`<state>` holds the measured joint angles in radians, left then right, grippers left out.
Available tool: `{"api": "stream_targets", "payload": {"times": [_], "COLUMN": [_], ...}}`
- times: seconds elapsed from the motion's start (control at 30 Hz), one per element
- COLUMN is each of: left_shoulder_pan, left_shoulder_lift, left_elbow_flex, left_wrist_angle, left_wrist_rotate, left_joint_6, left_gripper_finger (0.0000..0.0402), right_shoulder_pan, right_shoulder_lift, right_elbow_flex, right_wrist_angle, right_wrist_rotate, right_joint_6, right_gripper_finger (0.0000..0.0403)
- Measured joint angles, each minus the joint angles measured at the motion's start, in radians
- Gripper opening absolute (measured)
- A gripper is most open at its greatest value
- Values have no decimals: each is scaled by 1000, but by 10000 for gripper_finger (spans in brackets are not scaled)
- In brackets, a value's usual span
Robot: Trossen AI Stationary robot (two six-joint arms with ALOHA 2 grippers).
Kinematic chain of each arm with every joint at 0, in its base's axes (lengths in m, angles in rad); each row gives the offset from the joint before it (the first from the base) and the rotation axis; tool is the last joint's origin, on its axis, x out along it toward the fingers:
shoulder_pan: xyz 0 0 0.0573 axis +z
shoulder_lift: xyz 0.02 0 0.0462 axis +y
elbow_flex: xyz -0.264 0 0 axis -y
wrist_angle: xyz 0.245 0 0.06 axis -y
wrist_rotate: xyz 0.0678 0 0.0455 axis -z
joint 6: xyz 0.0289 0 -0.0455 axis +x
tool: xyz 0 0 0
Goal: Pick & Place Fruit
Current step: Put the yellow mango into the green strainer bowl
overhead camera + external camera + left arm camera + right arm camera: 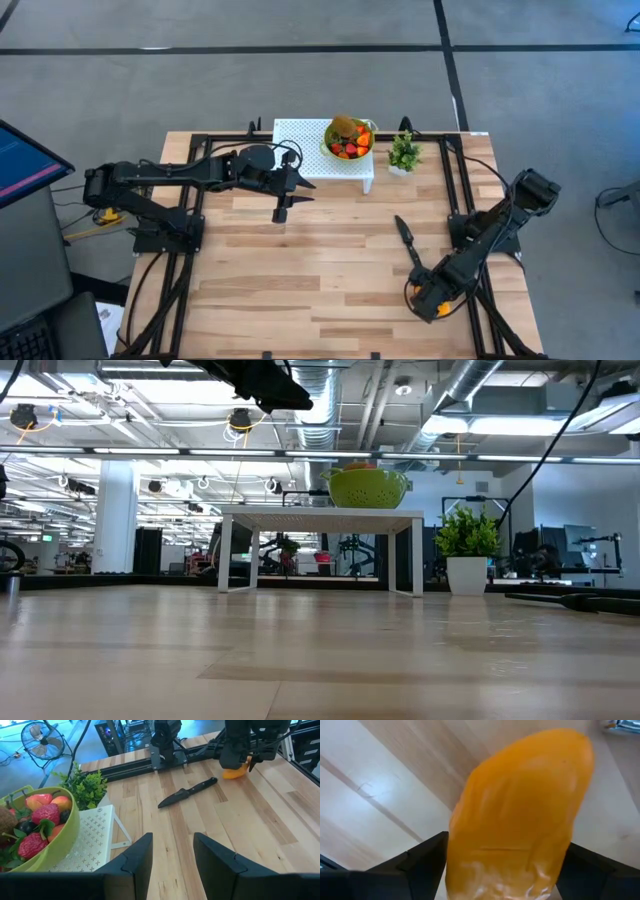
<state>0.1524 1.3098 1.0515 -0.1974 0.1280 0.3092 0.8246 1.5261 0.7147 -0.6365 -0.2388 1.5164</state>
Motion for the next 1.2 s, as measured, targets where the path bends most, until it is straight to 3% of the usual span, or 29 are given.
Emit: {"api": "stream_targets", "payload": {"times": [0.47,0.6,0.7,0.83,1.0,1.2], "left_shoulder_pan": [0,0,0,0,0,0], "left_shoulder_lift": [0,0,0,0,0,0], "left_elbow_flex": [0,0,0,0,0,0], "left_wrist_angle": [0,0,0,4,7,13], "left_wrist_rotate": [0,0,0,0,0,0], "left_joint_6": [0,0,0,0,0,0], "left_gripper_finger": [135,135,135,135,135,135], "right_shoulder_pan": [-2,-2,-4,-39,-144,-324], "right_shoulder_lift": [0,0,0,0,0,0], "right_elbow_flex": [0,0,0,0,0,0], "right_wrist_angle": [73,141,238,397,585,777], "right_wrist_rotate": [4,34,113,264,447,474], "right_joint_6": [-1,-6,-35,-136,-380,-684], "right_gripper_finger": [234,233,239,237,234,234]}}
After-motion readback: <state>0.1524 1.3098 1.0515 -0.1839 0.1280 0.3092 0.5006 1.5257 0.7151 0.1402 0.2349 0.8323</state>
